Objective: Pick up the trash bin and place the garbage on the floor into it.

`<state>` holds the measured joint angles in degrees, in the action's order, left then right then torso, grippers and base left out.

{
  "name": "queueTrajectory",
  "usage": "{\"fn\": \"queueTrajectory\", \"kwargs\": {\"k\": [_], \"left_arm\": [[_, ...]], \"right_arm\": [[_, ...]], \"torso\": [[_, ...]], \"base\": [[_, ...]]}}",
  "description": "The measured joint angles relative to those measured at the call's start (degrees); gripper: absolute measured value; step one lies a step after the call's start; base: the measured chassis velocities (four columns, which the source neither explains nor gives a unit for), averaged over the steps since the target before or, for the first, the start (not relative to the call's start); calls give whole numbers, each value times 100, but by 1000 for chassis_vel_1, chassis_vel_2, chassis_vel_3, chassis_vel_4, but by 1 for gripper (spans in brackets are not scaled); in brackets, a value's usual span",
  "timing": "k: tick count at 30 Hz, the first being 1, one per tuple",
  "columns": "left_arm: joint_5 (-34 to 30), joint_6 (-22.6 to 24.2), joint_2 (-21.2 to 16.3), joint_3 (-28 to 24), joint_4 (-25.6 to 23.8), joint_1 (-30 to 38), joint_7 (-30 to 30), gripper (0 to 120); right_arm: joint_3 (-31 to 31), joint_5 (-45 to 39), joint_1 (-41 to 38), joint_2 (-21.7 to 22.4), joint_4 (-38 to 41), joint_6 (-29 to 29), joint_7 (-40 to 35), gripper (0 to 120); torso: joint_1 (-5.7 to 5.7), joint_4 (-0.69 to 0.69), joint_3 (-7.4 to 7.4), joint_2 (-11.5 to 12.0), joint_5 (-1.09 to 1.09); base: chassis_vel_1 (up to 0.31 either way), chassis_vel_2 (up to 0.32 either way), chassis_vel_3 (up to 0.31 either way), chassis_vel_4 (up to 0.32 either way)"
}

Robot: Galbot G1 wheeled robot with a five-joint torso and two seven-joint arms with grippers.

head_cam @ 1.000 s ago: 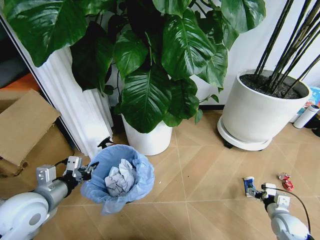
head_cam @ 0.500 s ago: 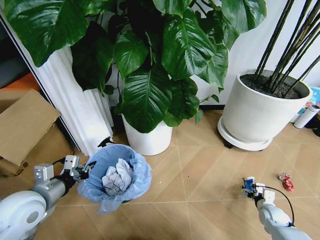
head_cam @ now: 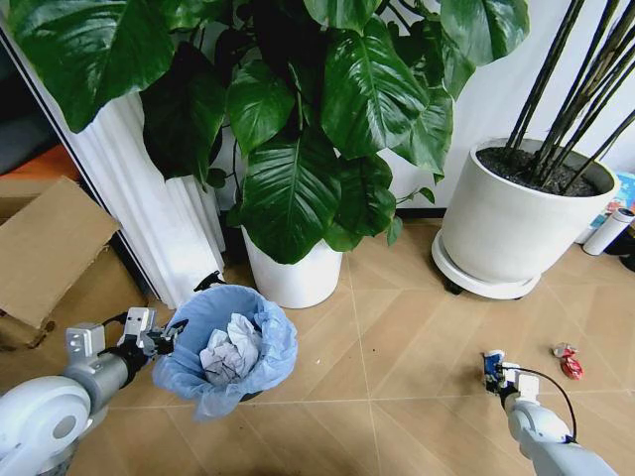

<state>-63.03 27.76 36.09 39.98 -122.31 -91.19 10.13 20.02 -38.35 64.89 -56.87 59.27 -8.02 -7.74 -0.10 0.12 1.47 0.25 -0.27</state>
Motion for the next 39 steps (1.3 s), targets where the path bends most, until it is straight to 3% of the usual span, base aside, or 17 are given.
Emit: {"fn": "queueTrajectory", "kwargs": {"k": [5,10,16,18,24,26,28,30,32,37,39], "left_arm": [[-57,-10,-51,-125,77,137,-38,0],[-60,-26,-48,-159,87,132,-80,0],[-50,-55,-43,-280,85,136,-115,0],[-50,-57,-44,-293,85,143,-116,0],[-53,-144,-139,-486,109,203,-151,0],[-53,-162,-164,-529,119,215,-161,0],[-59,-219,-229,-764,166,350,-177,0],[-62,-236,-229,-840,182,403,-175,0],[-80,-305,-208,-1120,245,580,-168,0],[-168,-409,-233,-1457,392,935,-203,0],[-280,-472,-208,-1787,527,1359,-209,0]], "right_arm": [[25,-128,200,107,404,-91,-37,0],[140,-138,505,298,1008,-47,224,0],[374,-220,1178,706,2229,807,1458,0],[379,-236,1202,725,2284,846,1517,0],[123,-1046,1338,1089,3663,1673,2612,0],[46,-1113,1301,1124,3801,1732,2740,0],[-374,-1421,945,1278,4388,1904,3312,0],[-508,-1492,818,1314,4507,1939,3471,0],[-946,-1634,200,1332,4725,1979,4144,0],[-1666,-1875,-642,1229,4576,2004,4832,0],[-2226,-2046,-1249,1047,4207,2009,5236,0]], "torso": [[0,1,0,0,3],[0,1,0,0,0],[0,0,-1,0,0],[0,0,-1,0,-1],[0,1,-1,0,-1],[0,0,-1,0,-2],[0,-1,-1,0,3],[0,-2,-1,0,-2],[0,-1,0,0,2],[0,-2,0,0,1],[0,0,1,0,1]], "base": [[0,0,0,0],[0,0,0,0],[0,0,0,0],[0,0,0,0],[0,0,0,0],[0,0,0,0],[0,0,0,0],[0,0,0,0],[0,0,0,0],[0,0,0,0],[0,0,0,0]]}}
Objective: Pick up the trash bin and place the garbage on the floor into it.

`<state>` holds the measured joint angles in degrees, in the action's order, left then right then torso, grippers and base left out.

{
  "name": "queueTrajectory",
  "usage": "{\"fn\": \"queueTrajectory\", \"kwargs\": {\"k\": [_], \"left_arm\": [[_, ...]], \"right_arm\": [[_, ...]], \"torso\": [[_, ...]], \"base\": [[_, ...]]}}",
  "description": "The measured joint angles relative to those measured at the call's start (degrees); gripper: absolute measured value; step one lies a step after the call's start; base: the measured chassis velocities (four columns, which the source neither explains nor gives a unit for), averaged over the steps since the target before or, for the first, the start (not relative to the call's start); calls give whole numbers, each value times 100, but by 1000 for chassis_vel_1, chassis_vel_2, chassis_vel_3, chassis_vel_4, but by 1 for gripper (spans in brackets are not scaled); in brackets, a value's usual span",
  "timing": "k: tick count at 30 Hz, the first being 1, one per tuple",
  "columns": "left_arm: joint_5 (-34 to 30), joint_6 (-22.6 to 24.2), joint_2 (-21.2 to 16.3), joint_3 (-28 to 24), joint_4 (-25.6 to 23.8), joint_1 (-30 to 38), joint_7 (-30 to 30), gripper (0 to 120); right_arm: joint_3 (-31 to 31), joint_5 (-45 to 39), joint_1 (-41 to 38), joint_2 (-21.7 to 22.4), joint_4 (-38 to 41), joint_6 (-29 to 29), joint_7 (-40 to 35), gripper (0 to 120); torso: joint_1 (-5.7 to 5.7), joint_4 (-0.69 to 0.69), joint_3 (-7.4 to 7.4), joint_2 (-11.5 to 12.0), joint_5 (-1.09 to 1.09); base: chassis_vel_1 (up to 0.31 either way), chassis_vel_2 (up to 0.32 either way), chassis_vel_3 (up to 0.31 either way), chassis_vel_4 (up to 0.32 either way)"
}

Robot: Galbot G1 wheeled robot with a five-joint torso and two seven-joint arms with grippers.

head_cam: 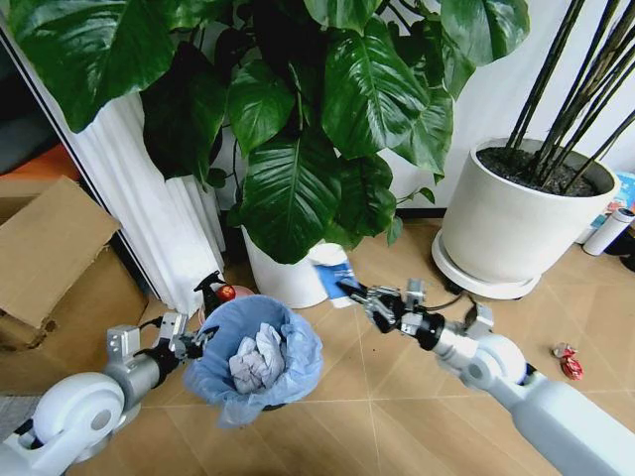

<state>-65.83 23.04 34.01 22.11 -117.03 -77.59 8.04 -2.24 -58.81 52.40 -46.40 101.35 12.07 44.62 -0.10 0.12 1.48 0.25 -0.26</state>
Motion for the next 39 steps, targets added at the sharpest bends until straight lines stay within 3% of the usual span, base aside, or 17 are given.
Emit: {"fn": "queueTrajectory", "kwargs": {"k": [8,18,22,27,28,30,31,34,36,38,39], "left_arm": [[-76,31,100,-541,131,648,58,0],[-88,72,63,-557,80,603,117,0],[-133,81,12,-409,9,520,121,0],[-140,86,-3,-328,-28,422,121,0],[-140,88,-3,-314,-38,406,122,0],[-140,88,-2,-311,-40,405,122,0],[-140,90,2,-304,-47,403,134,0],[-139,93,3,-269,-61,368,147,0],[-123,98,-3,-119,-99,212,155,0],[-44,99,12,41,-128,34,157,0],[-44,99,12,41,-128,34,157,0]], "right_arm": [[-1038,-173,-1105,-314,-589,-57,329,0],[-1736,-155,-1629,-463,-809,-172,140,0],[-1917,-32,-1646,-415,-863,-303,120,20],[-1929,-27,-1662,-396,-868,-357,98,33],[-1933,-27,-1673,-385,-868,-365,90,41],[-1933,-28,-1676,-382,-868,-365,84,43],[-1904,-28,-1670,-382,-880,-360,32,50],[-1751,-29,-1596,-362,-888,-313,-119,57],[-1268,-40,-1193,-243,-930,-303,-528,68],[-825,-75,-646,-54,-931,-121,-1248,75],[-825,-75,-646,-54,-931,-121,-1248,75]], "torso": [[0,1,0,0,0],[0,-1,0,0,-2],[0,1,0,0,-1],[1,1,-1,0,-1],[1,0,-1,0,-1],[1,0,-1,0,0],[1,0,-1,0,0],[1,0,0,0,0],[0,-2,-1,0,-1],[1,-2,-1,0,2],[1,-2,-1,0,2]], "base": [[0,0,0,0],[0,0,0,0],[0,0,0,0],[0,0,0,0],[0,0,0,0],[0,0,0,0],[0,0,0,0],[0,0,0,0],[0,0,0,0],[0,0,0,0],[0,0,0,0]]}}
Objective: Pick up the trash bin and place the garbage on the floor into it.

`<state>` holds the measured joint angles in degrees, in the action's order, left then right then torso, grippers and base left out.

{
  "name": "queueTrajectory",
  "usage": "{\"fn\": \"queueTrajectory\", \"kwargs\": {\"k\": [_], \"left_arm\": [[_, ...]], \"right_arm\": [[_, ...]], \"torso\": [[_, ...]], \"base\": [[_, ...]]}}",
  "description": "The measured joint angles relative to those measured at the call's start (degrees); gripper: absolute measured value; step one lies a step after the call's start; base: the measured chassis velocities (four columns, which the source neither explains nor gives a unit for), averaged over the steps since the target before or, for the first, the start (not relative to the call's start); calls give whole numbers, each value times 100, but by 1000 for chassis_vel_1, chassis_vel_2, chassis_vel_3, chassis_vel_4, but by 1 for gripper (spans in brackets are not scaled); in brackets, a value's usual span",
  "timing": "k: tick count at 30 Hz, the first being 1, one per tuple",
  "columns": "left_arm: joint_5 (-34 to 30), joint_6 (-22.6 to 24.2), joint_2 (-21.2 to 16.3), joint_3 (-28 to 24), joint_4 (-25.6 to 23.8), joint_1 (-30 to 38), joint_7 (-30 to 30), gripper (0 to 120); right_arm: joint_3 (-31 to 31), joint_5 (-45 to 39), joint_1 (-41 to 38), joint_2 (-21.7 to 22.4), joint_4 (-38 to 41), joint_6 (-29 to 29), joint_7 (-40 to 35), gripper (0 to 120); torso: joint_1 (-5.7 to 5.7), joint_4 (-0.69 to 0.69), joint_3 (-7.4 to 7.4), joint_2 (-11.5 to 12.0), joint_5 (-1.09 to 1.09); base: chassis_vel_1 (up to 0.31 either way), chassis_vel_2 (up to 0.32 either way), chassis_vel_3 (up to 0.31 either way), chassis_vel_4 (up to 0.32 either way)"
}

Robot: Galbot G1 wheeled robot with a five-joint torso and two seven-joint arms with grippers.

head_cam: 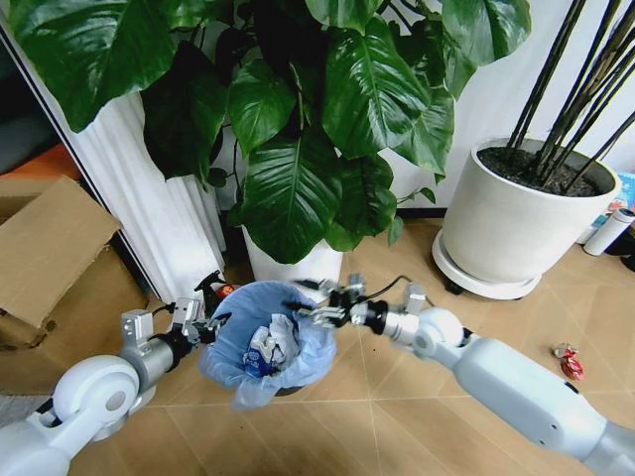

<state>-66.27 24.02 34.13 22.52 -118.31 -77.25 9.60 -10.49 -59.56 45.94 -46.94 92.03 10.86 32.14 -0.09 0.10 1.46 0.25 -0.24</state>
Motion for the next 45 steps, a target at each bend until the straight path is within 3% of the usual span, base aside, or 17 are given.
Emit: {"fn": "queueTrajectory", "kwargs": {"k": [3,5,6,8,14,16,30,45], "left_arm": [[125,0,97,244,-77,-278,14,0],[140,0,106,288,-89,-318,18,0],[182,-3,131,393,-107,-396,23,0],[191,-5,176,539,-136,-463,27,0],[216,-23,264,727,-179,-527,26,0],[243,-34,371,785,-186,-531,38,0],[333,-48,413,817,-242,-588,69,0],[315,-49,397,767,-211,-533,61,0]], "right_arm": [[1064,381,1212,284,141,189,-1380,91],[1321,496,1438,301,173,166,-1499,93],[1886,724,2017,283,270,102,-1772,98],[2598,986,2823,73,398,-30,-2101,100],[3696,1362,3827,-397,486,-62,-2285,100],[4207,1399,4236,-760,542,-85,-2273,100],[4806,1418,4740,-1617,395,-13,-1818,100],[4748,1454,4693,-1732,265,44,-1744,100]], "torso": [[0,4,0,0,0],[0,4,0,0,-1],[0,4,-2,0,-3],[0,5,0,0,1],[0,4,0,0,-1],[0,3,0,0,-4],[0,1,1,0,-2],[-1,3,1,0,-2]], "base": [[0,0,0,0],[0,0,0,0],[0,0,0,0],[0,0,0,0],[0,0,0,0],[0,0,0,0],[0,0,0,0],[-141,-137,139,139]]}}
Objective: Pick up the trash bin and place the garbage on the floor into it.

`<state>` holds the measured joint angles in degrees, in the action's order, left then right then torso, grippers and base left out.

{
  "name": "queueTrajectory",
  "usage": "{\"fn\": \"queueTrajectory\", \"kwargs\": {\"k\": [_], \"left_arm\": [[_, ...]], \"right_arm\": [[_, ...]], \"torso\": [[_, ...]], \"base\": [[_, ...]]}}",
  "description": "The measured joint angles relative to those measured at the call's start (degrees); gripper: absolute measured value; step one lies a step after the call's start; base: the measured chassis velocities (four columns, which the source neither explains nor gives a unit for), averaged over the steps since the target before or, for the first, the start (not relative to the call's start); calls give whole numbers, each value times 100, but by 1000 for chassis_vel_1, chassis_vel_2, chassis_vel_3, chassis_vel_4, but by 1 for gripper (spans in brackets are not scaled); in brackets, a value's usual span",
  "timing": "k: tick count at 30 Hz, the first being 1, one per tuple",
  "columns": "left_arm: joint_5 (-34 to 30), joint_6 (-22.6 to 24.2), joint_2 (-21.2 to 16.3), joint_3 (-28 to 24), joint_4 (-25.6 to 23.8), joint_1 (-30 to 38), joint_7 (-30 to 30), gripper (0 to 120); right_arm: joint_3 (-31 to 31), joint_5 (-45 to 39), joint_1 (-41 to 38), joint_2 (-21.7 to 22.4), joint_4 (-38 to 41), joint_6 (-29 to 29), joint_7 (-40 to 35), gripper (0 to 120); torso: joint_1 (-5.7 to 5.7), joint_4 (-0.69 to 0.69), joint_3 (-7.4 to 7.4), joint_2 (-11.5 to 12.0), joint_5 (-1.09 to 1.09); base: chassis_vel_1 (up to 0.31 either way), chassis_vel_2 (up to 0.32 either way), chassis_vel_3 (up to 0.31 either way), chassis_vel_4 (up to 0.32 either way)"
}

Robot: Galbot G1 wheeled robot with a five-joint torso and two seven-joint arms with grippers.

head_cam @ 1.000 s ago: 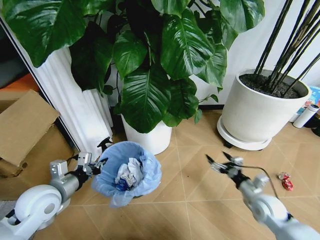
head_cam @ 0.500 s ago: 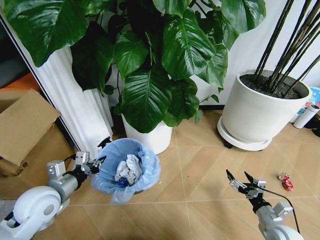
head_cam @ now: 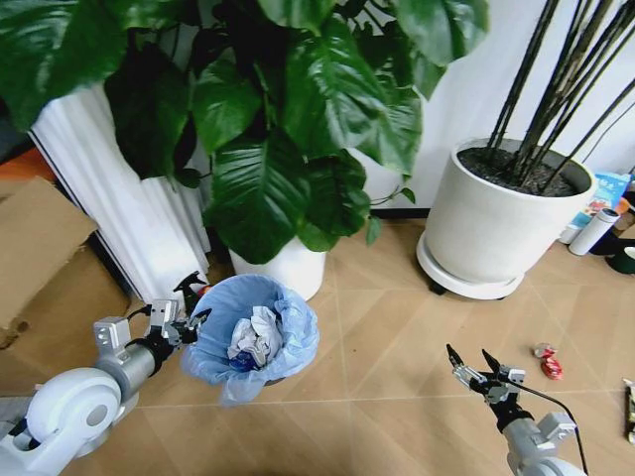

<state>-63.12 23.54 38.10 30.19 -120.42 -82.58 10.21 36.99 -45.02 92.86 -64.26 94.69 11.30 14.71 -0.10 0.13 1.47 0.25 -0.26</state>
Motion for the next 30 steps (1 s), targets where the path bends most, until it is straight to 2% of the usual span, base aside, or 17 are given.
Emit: {"fn": "queueTrajectory", "kwargs": {"k": [30], "left_arm": [[-5,5,-1,-38,-63,2,10,0]], "right_arm": [[62,-34,155,-35,7,55,19,100]], "torso": [[0,-1,0,0,0]], "base": [[-105,-103,108,104]]}}
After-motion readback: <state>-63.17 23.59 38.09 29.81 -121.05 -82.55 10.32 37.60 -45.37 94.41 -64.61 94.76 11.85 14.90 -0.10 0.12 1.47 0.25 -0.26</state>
